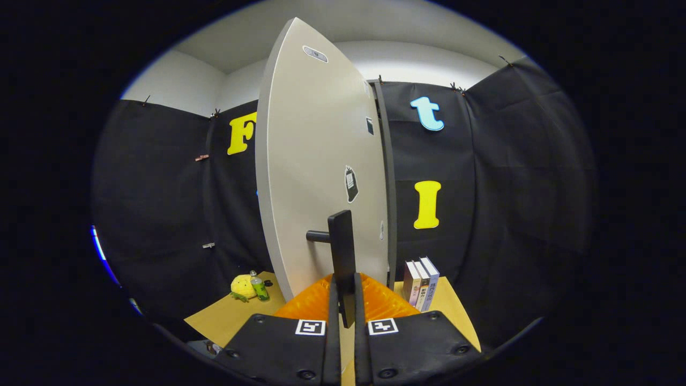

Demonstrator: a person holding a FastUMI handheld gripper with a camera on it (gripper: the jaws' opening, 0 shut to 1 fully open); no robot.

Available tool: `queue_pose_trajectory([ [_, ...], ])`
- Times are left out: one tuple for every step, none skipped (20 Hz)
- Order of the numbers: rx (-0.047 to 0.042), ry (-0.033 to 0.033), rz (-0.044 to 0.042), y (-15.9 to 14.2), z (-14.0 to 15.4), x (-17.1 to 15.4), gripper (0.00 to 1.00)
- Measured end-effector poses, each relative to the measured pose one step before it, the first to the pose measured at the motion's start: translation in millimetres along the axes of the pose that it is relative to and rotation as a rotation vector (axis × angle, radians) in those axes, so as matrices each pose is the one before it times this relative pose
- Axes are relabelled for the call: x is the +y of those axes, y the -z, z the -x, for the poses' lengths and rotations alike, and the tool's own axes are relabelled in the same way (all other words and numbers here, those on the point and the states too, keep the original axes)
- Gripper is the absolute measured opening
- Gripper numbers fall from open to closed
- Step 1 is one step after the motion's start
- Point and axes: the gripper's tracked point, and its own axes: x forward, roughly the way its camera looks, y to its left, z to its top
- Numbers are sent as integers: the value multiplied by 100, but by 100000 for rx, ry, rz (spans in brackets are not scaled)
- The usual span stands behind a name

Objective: Open the shoe cabinet door, grab the shoes and put them into the shoe cabinet, then close the shoe cabinet door.

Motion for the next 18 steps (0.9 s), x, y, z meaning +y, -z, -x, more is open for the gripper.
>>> queue_pose_trajectory([
  [-191,-454,113,-211,169,-1154,14],
  [148,-470,510,-123,107,-1032,14],
  [-185,-562,870,-85,80,-943,14],
  [-647,-453,841,-99,-92,-751,14],
  [-794,-61,567,-146,21,-803,14],
  [-715,714,-293,-158,-177,-877,14],
  [-766,606,-1148,-22,-72,-775,14],
  [-310,-2125,-2790,-87,51,9,14],
  [481,-2332,-3321,232,-130,341,11],
  [206,-1169,-2403,-51,421,162,9],
  [-515,-396,-951,-132,-184,-289,11],
  [-225,1301,354,-31,48,-368,13],
  [-20,1064,539,17,85,-4,13],
  [276,1711,-183,-200,225,-112,13],
  [-530,1026,-740,180,-616,239,15],
  [-409,1642,-795,-80,801,38,15],
  [426,725,-724,84,599,73,15],
  [58,1412,-9,-157,694,-133,16],
])
